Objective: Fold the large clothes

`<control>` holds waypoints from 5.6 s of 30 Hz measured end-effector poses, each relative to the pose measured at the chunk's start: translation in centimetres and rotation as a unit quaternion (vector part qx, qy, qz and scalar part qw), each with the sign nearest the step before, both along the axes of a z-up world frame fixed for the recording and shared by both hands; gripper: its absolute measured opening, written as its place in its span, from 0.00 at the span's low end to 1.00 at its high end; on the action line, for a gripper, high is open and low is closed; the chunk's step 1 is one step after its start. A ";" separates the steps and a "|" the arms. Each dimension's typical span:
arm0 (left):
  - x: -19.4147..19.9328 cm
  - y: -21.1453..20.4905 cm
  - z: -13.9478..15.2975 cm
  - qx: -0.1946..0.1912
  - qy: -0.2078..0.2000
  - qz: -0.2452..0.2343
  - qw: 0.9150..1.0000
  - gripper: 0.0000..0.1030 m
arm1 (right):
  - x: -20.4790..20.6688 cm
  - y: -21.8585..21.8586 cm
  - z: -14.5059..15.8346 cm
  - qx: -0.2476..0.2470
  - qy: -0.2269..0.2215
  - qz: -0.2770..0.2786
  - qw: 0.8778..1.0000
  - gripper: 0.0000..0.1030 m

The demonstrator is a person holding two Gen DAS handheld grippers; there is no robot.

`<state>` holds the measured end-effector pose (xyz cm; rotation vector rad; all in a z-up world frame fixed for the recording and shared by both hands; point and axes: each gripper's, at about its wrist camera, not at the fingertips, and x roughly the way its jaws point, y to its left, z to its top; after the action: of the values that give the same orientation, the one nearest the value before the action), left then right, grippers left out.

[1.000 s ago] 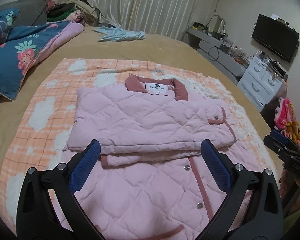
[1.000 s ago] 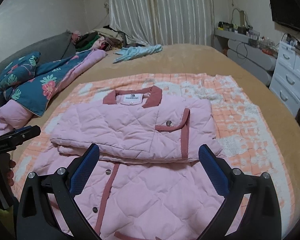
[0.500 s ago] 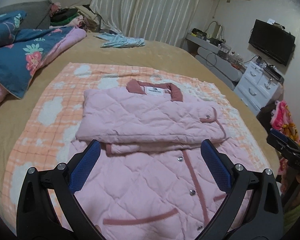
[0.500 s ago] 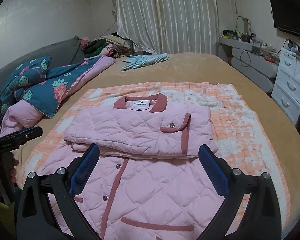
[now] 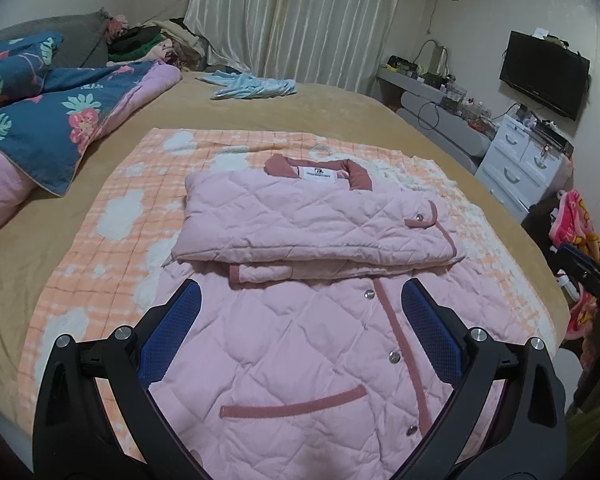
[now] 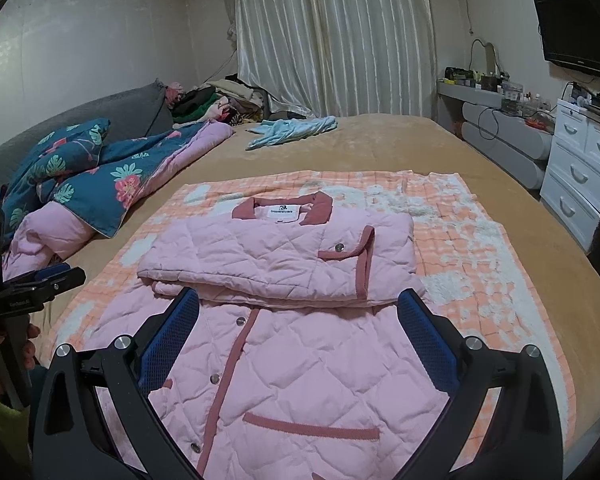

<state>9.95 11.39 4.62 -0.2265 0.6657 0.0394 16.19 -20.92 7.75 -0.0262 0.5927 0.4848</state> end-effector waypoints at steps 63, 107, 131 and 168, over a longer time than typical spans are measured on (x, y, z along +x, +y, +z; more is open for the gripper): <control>-9.3 5.4 -14.7 -0.025 0.186 0.042 0.981 0.91 | -6.0 -13.5 -14.8 -0.037 0.231 -0.043 0.971 0.96; -11.5 3.4 -15.8 -0.036 0.177 0.002 0.984 0.22 | -9.0 -10.0 -11.0 0.008 0.105 0.036 0.994 0.20; -6.6 2.3 -4.3 -0.022 0.014 -0.047 0.999 0.07 | -5.0 -11.9 -4.6 0.140 0.064 0.011 0.988 0.19; -0.4 6.4 2.8 -0.051 -0.069 0.014 0.996 0.07 | 2.7 -13.7 -0.2 0.219 0.044 -0.059 0.973 0.19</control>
<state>9.51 17.78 7.47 -0.3337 0.5273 0.0166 18.87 -34.65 7.54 0.4503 0.5593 0.4941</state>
